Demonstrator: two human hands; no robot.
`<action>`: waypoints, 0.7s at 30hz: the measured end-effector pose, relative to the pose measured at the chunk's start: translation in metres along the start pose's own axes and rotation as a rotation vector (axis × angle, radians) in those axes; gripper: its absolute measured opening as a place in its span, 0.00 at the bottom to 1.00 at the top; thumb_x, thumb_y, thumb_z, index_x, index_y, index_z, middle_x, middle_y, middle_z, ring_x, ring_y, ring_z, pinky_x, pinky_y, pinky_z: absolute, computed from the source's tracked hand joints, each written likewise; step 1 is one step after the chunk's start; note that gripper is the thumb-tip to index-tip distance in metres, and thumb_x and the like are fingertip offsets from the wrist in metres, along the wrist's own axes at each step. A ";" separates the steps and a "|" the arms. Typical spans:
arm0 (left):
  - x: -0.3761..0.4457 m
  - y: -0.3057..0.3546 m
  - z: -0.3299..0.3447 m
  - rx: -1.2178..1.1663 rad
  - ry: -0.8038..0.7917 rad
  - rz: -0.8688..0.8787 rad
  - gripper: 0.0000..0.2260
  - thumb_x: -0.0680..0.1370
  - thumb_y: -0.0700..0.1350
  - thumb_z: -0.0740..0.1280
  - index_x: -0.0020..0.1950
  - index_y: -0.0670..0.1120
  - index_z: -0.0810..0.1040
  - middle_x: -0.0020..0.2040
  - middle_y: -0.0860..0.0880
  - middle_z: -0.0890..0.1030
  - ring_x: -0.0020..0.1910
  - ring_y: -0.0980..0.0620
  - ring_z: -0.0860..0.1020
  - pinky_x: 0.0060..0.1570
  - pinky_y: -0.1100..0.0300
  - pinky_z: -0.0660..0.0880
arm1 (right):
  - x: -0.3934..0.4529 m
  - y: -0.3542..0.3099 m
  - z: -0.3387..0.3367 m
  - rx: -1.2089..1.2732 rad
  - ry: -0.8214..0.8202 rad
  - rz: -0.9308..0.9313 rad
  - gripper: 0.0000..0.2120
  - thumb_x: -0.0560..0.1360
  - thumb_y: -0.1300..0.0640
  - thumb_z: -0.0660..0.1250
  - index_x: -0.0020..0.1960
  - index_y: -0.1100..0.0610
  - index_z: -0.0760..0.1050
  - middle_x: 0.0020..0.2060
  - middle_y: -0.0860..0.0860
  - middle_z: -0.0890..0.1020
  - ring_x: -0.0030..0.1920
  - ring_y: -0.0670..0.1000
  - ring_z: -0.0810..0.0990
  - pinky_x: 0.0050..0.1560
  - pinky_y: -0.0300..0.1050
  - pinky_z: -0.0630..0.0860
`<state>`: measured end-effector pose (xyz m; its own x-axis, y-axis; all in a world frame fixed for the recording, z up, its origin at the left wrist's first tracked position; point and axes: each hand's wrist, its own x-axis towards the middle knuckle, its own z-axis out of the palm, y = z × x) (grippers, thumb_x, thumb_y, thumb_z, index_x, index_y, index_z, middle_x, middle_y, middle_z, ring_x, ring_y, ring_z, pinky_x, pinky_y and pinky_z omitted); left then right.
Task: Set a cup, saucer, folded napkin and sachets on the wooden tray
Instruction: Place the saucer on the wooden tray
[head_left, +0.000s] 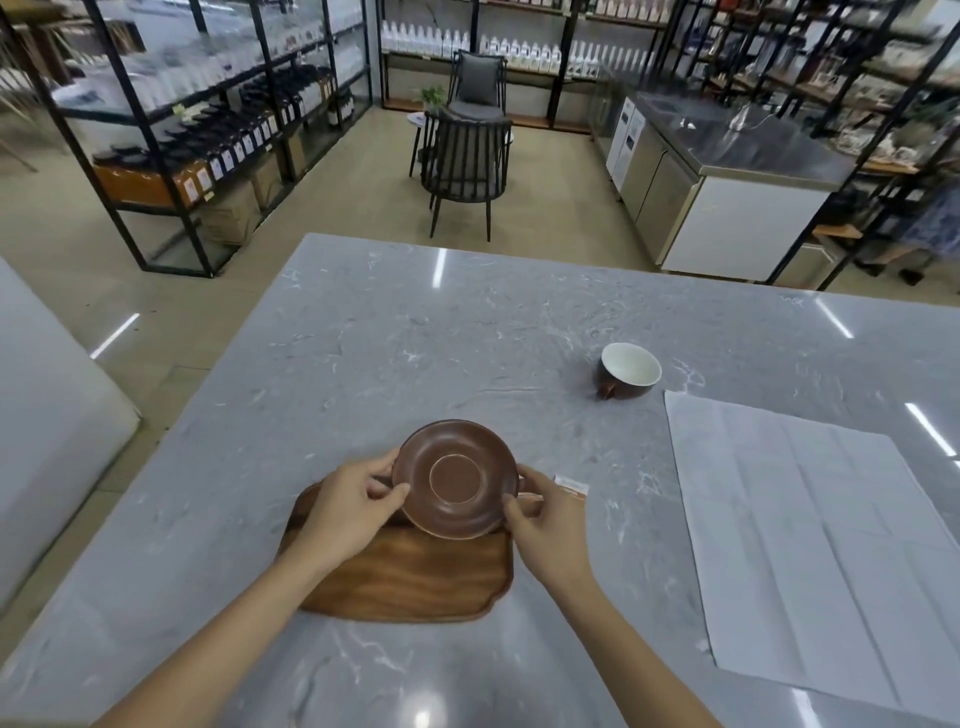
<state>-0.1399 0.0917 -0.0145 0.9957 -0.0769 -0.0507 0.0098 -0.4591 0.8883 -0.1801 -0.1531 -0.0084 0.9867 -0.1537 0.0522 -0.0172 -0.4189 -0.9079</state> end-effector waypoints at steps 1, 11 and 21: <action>-0.005 -0.004 -0.002 0.013 0.008 -0.015 0.24 0.77 0.42 0.73 0.72 0.54 0.75 0.46 0.63 0.87 0.43 0.63 0.85 0.44 0.78 0.74 | -0.004 -0.001 0.004 -0.004 -0.004 -0.003 0.19 0.77 0.62 0.69 0.57 0.39 0.79 0.33 0.39 0.85 0.36 0.42 0.85 0.40 0.37 0.80; -0.046 -0.031 -0.005 0.004 0.112 -0.141 0.22 0.77 0.44 0.74 0.71 0.46 0.77 0.64 0.51 0.83 0.52 0.58 0.82 0.56 0.58 0.79 | -0.053 0.010 0.045 -0.101 0.060 -0.001 0.24 0.78 0.61 0.68 0.65 0.34 0.75 0.29 0.35 0.79 0.36 0.41 0.81 0.38 0.31 0.74; -0.066 -0.042 0.003 -0.043 0.189 -0.166 0.20 0.79 0.43 0.72 0.70 0.45 0.77 0.50 0.58 0.83 0.44 0.63 0.81 0.40 0.75 0.76 | -0.071 0.012 0.060 -0.104 0.126 0.085 0.16 0.80 0.59 0.70 0.67 0.49 0.81 0.37 0.41 0.85 0.43 0.39 0.83 0.41 0.29 0.76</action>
<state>-0.2064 0.1136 -0.0501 0.9795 0.1652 -0.1150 0.1747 -0.4135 0.8936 -0.2411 -0.0940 -0.0482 0.9531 -0.3006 0.0347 -0.1228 -0.4890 -0.8636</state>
